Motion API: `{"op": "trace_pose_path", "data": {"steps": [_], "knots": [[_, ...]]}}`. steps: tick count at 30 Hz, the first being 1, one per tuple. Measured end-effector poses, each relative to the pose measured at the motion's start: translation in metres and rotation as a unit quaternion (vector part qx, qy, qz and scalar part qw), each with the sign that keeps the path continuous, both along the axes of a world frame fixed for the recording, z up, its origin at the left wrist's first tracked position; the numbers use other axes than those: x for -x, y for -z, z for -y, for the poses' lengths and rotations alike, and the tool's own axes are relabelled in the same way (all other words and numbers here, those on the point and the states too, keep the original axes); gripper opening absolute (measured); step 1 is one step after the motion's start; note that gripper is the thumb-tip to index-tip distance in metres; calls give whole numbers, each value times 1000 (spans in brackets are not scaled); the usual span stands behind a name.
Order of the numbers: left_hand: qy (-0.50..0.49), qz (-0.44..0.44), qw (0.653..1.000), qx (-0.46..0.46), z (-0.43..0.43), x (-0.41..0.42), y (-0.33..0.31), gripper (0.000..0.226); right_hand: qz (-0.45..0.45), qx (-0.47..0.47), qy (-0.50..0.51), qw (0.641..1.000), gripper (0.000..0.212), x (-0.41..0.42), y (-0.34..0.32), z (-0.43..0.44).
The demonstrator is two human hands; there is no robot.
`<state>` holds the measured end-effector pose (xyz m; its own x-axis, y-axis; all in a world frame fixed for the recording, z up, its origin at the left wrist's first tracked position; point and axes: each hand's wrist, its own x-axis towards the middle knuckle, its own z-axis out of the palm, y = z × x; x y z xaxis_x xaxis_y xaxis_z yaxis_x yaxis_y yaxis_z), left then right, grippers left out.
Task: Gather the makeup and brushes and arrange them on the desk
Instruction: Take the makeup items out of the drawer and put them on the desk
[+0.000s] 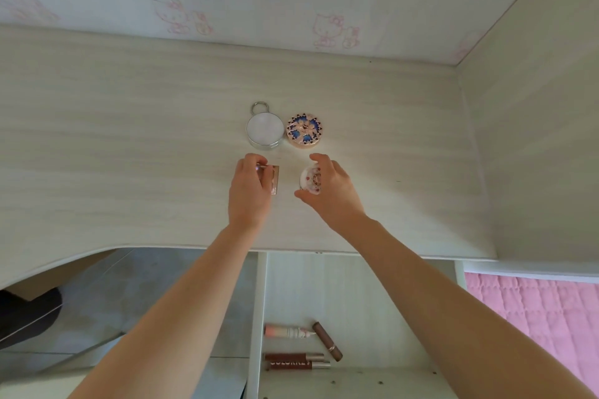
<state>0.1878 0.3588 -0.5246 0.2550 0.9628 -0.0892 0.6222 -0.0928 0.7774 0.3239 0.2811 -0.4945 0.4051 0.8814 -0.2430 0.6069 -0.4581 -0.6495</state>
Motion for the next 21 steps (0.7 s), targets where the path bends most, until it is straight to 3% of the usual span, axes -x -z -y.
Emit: {"op": "trace_pose_path", "data": {"steps": [6,10,17,21], "knots": [[13,-28,999,-34,-11,-2,11,20,72,14,-19,997,65,-1,11,-14],[32,-81,991,-103,-16,-4,18,18,115,10,-43,992,62,0,15,-14],[35,-123,977,-171,-24,1,29,20,129,5,-54,990,61,-1,19,-15],[30,-125,974,-184,-21,6,29,33,129,-9,-54,990,61,-1,22,-15]]}}
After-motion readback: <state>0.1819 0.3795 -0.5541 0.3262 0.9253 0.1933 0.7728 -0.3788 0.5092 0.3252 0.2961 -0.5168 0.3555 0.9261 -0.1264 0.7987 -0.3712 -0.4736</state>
